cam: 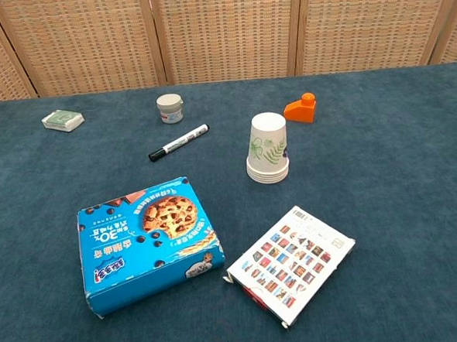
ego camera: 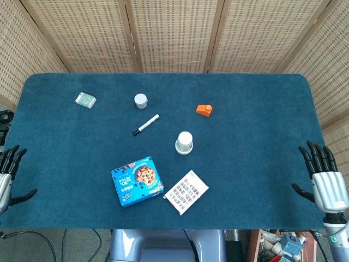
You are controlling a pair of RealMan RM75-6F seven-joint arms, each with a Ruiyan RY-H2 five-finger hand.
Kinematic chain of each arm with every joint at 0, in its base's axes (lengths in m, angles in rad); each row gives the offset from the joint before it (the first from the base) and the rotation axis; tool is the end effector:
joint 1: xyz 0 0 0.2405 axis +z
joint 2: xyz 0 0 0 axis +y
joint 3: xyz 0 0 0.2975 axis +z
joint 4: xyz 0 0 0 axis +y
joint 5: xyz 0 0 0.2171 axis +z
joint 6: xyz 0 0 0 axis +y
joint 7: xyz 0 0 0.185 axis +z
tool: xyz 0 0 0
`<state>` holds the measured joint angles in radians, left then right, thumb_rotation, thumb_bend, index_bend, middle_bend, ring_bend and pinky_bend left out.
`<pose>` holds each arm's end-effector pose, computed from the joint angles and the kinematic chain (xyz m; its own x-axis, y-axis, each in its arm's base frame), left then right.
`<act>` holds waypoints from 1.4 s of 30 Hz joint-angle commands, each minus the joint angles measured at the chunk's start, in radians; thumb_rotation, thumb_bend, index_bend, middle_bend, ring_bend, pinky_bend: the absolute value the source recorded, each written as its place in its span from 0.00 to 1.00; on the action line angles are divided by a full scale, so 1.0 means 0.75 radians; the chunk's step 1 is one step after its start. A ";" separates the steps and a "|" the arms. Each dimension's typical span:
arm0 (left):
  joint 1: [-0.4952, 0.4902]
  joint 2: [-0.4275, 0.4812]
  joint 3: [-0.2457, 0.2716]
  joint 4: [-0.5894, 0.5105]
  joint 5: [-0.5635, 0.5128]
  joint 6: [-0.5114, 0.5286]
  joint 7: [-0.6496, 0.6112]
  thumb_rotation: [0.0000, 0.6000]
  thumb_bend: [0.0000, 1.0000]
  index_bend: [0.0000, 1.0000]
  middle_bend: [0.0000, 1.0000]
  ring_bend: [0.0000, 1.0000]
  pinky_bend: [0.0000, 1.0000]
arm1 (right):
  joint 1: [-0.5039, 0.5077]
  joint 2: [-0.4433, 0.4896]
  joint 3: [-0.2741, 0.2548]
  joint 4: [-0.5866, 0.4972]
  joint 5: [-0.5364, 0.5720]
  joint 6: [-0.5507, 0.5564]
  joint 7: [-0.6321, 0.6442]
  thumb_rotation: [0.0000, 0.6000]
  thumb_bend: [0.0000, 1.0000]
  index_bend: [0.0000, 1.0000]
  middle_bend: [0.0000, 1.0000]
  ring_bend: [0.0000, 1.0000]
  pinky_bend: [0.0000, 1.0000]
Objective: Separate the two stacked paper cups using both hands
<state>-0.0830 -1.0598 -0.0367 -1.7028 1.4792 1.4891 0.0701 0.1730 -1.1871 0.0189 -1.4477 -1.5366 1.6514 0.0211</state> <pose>-0.3406 0.2210 0.1825 0.4297 0.0154 0.9028 0.9028 0.0084 -0.4299 -0.3402 -0.2503 0.1814 0.4429 0.1788 0.8786 -0.8768 -0.1183 0.4660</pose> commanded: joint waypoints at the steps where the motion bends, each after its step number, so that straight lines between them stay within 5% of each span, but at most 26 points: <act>1: 0.000 0.000 0.002 0.001 0.002 -0.002 0.000 1.00 0.16 0.00 0.00 0.00 0.00 | -0.005 0.006 0.005 -0.006 -0.006 0.000 0.000 1.00 0.00 0.00 0.00 0.00 0.00; 10: 0.005 -0.013 -0.009 0.029 0.030 0.037 -0.020 1.00 0.16 0.00 0.00 0.00 0.00 | 0.139 0.074 0.038 -0.114 -0.101 -0.191 0.047 1.00 0.00 0.00 0.00 0.00 0.00; 16: 0.005 -0.021 -0.029 0.045 -0.018 0.031 0.001 1.00 0.16 0.00 0.00 0.00 0.00 | 0.395 0.166 0.159 -0.293 -0.025 -0.556 -0.003 1.00 0.00 0.00 0.00 0.00 0.00; 24: -0.007 -0.043 -0.045 0.051 -0.075 -0.003 0.057 1.00 0.16 0.00 0.00 0.00 0.00 | 0.673 0.128 0.281 -0.398 0.203 -0.978 -0.071 1.00 0.00 0.00 0.00 0.00 0.00; 30: -0.011 -0.050 -0.058 0.055 -0.116 -0.020 0.073 1.00 0.16 0.00 0.00 0.00 0.00 | 0.885 -0.019 0.325 -0.314 0.408 -1.223 -0.213 1.00 0.00 0.00 0.00 0.00 0.00; 42: -0.018 -0.040 -0.079 0.078 -0.174 -0.056 0.034 1.00 0.16 0.00 0.00 0.00 0.00 | 1.125 -0.299 0.306 -0.032 0.789 -1.348 -0.412 1.00 0.00 0.00 0.00 0.00 0.00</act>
<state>-0.0960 -1.0908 -0.0951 -1.6456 1.3501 1.4490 0.0969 0.9859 -1.3771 0.2567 -1.4989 -0.9841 0.6539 -0.2567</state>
